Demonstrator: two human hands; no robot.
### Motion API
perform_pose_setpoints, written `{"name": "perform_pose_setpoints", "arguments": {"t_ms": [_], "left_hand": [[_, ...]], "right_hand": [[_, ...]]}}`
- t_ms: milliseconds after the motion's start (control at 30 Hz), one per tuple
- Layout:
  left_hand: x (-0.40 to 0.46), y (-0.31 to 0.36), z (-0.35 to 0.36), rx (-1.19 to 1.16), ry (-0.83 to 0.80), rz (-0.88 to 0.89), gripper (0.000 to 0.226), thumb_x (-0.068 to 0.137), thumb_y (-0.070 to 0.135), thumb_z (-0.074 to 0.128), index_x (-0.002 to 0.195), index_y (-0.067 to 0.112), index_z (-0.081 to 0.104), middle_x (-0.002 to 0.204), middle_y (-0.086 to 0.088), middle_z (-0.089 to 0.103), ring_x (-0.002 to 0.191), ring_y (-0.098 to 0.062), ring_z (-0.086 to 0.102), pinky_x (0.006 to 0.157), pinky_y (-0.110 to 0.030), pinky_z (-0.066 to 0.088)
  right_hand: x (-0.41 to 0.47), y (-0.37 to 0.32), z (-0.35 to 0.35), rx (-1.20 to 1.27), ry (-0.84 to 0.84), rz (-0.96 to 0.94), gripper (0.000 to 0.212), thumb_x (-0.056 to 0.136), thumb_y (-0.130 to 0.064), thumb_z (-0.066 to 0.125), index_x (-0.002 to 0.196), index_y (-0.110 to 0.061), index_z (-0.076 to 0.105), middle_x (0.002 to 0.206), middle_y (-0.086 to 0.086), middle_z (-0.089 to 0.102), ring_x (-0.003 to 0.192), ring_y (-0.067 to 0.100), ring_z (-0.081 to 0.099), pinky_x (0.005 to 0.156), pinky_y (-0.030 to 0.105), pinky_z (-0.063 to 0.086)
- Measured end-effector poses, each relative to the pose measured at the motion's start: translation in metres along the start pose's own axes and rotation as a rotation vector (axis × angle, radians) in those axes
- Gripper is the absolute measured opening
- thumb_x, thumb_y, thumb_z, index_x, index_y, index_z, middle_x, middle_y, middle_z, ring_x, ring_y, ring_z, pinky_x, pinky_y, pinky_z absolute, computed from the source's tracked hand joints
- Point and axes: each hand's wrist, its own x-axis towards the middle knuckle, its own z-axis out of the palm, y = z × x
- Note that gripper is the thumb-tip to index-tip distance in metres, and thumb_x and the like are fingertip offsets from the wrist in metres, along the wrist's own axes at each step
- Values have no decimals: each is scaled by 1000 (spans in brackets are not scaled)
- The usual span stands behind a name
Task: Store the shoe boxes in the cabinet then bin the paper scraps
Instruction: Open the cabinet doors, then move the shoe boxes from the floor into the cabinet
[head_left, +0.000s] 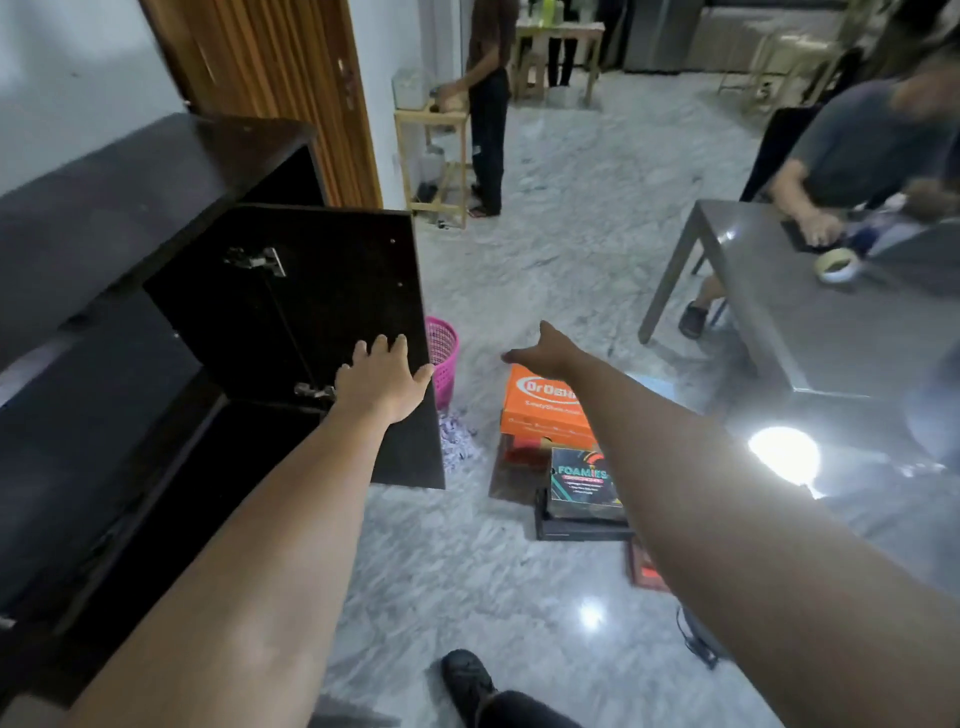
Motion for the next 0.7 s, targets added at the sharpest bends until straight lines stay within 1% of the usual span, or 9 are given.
{"name": "perform_pose_setpoints", "arguments": {"t_ms": [33,67,167,300,367,433,533,633,700], "left_hand": [[-5,13,7,-19,-29,18,76,98,66,31,159,21,22,165,-8,24,153,-36,18,113,-58,32],[-10,25,16,-32,-67,43,76,97,66,33,157,20,25,163,-8,28,151,-36,22,112,-57,34],[-14,55,36,-50,-131,100,75,92,69,36,149,20,38,149,-11,47,139,-38,41,104,-55,44],[3,103,61,-43,-174,168,67,93,67,36,135,16,48,135,-12,58,122,-36,56,95,-50,51],[12,126,84,-45,-207,199,66,95,66,36,138,17,47,136,-11,58,123,-35,56,94,-47,51],[30,147,120,-73,-258,218,66,95,65,36,139,18,48,137,-11,58,121,-34,58,91,-44,52],[66,176,179,-114,-381,223,66,93,66,35,140,21,46,136,-14,59,119,-38,60,95,-50,52],[116,206,251,-148,-513,126,68,89,71,30,133,26,52,130,-14,64,110,-40,63,90,-48,53],[150,226,303,-203,-589,34,73,89,74,34,142,26,48,141,-12,58,121,-40,59,96,-48,51]], "right_hand": [[-12,18,-4,1,9,32,111,68,-57,83,152,-5,33,150,20,49,134,37,52,107,46,46],[-28,35,-10,7,10,74,106,77,-50,81,155,-3,27,152,21,45,135,37,50,108,45,45],[-59,82,-25,16,50,158,96,93,-38,72,159,1,15,164,19,29,147,34,35,111,35,35],[-63,147,-45,37,131,254,79,94,-33,70,154,1,32,156,19,42,139,34,46,109,37,39],[-57,178,-50,31,132,336,85,91,-42,71,155,-4,31,155,16,45,137,33,49,109,38,44],[-31,221,-50,42,139,396,82,86,-49,72,149,-6,41,143,14,58,124,31,59,102,39,49],[2,255,-52,46,147,476,85,77,-66,70,139,-11,52,132,5,65,114,26,64,99,38,51],[58,311,-40,99,123,561,52,95,-47,62,134,-13,61,126,5,67,108,26,62,87,32,47],[98,355,-26,161,142,665,54,94,-44,65,139,-16,57,132,8,66,115,28,63,87,31,47]]}}
